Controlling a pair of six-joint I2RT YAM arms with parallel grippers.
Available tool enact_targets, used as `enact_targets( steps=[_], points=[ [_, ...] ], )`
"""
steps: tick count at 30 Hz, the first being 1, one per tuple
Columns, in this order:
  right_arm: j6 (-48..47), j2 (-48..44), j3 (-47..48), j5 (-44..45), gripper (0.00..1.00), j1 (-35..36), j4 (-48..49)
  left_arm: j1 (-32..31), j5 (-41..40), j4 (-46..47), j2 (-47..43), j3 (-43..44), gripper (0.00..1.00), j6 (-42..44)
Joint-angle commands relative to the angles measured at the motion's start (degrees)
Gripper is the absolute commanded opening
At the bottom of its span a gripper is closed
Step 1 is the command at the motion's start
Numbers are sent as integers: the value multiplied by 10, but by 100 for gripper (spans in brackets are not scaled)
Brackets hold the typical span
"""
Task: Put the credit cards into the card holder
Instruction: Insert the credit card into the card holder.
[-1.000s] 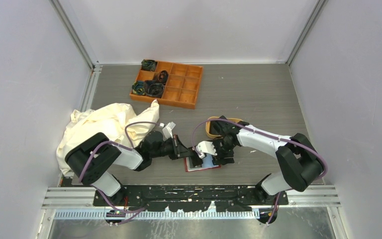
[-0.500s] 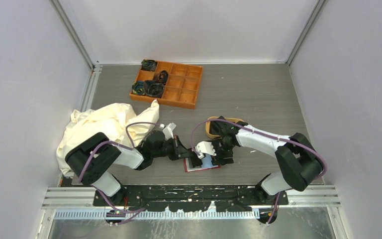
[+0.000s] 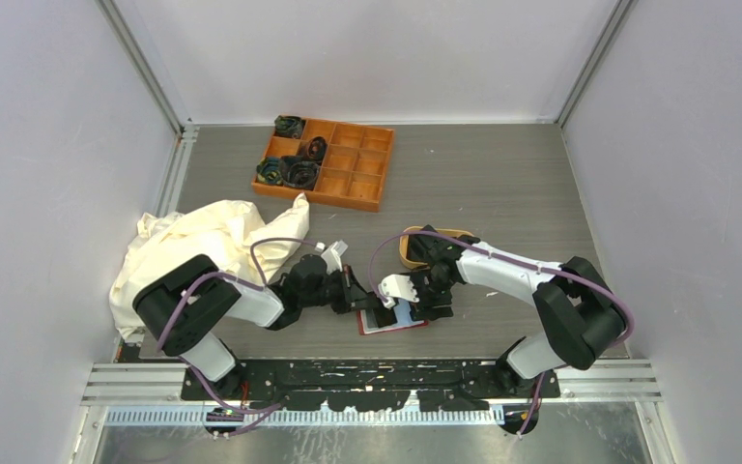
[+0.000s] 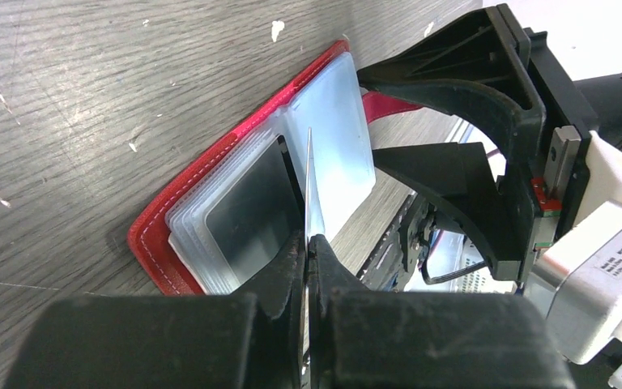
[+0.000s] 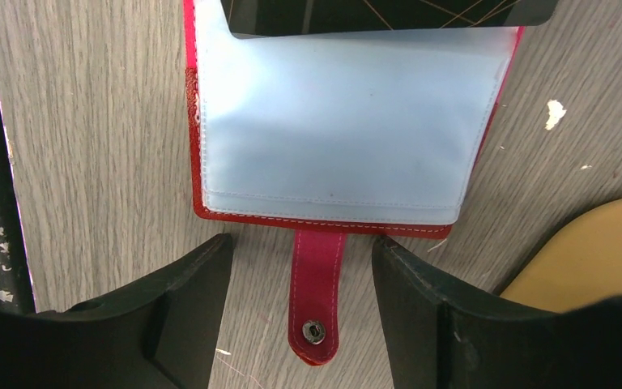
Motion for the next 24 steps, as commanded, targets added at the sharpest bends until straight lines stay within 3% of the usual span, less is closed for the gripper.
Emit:
enact_targets(
  steps=[1,24],
  points=[
    [-2,19,-2,-5,69,6,9,-6,-7,6,12,13,0,-5],
    [-4,23,0,-4,68,9,5,-8,-4,-57,43,44,0,-17]
  ],
)
